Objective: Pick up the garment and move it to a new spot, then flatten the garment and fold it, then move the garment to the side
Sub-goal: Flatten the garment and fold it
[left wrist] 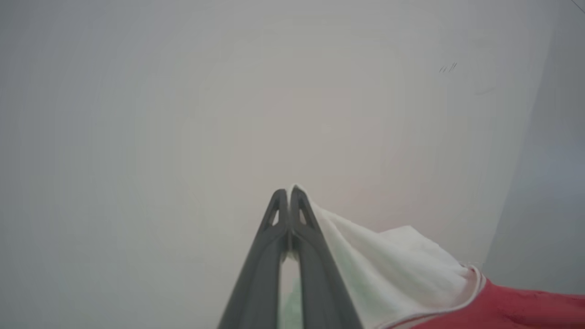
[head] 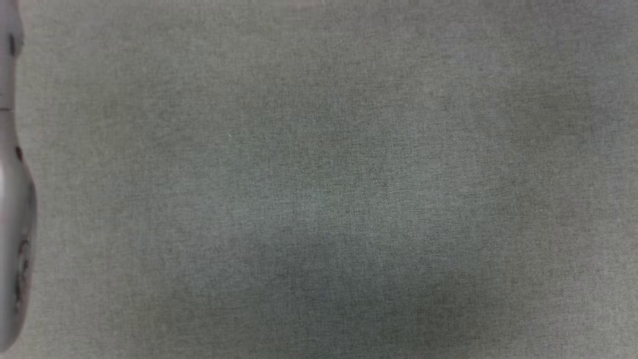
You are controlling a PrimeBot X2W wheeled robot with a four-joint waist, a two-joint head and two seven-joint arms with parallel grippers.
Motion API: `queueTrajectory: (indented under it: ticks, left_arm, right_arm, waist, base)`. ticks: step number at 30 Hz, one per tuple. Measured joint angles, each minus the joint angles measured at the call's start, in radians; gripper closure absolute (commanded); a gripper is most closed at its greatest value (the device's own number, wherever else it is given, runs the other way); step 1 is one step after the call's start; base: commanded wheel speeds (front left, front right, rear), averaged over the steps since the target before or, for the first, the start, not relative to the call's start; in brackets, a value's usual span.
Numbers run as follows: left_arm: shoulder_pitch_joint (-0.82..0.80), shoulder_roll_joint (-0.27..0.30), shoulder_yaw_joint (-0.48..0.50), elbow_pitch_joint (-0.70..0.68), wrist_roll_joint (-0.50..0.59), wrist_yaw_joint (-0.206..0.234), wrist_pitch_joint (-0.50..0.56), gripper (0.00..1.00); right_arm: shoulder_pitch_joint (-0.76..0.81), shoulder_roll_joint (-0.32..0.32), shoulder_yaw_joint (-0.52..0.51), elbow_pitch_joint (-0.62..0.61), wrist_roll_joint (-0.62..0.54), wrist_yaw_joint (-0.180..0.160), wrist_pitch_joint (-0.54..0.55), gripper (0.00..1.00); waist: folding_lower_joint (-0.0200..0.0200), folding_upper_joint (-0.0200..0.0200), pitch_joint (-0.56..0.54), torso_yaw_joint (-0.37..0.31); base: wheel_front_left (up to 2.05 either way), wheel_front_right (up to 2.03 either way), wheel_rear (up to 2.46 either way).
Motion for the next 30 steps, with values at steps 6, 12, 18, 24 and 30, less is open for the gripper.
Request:
queueTrajectory:
  ticks: [6, 12, 18, 24, 30]
  left_arm:
    - [0.116, -0.012, 0.011, 0.046, -0.032, -0.063, -0.004, 1.0]
    - [0.323, -0.041, -0.004, -0.091, -0.132, -0.075, -0.004, 1.0]
    - [0.637, 0.023, -0.092, -0.411, -0.265, -0.075, 0.04, 1.0]
    - [1.036, 0.138, -0.143, -0.774, -0.362, -0.075, 0.064, 1.0]
    - [1.344, 0.226, -0.146, -1.035, -0.422, -0.066, 0.061, 1.0]
  right_arm:
    - [0.137, 0.018, 0.069, -0.028, 0.019, 0.0, 0.031, 1.0]
    - [0.239, -0.016, 0.129, -0.117, 0.077, 0.0, 0.07, 1.0]
    - [0.412, -0.07, 0.193, -0.249, 0.16, 0.0, 0.1, 1.0]
    - [0.639, -0.165, 0.238, -0.413, 0.251, 0.0, 0.109, 1.0]
    - [0.875, -0.258, 0.238, -0.579, 0.324, 0.0, 0.098, 1.0]
  waist:
    - [0.0, 0.0, -0.022, -0.008]
    - [0.0, 0.0, -0.033, -0.012]
    - [0.0, 0.0, -0.062, -0.004]
    - [0.0, 0.0, -0.114, 0.002]
    - [0.0, 0.0, -0.174, 0.006]
  base:
    - [0.0, 0.0, 0.0]
    - [0.0, 0.0, 0.0]
    - [0.0, 0.0, 0.0]
    - [0.0, 0.0, 0.0]
    - [0.0, 0.0, 0.0]
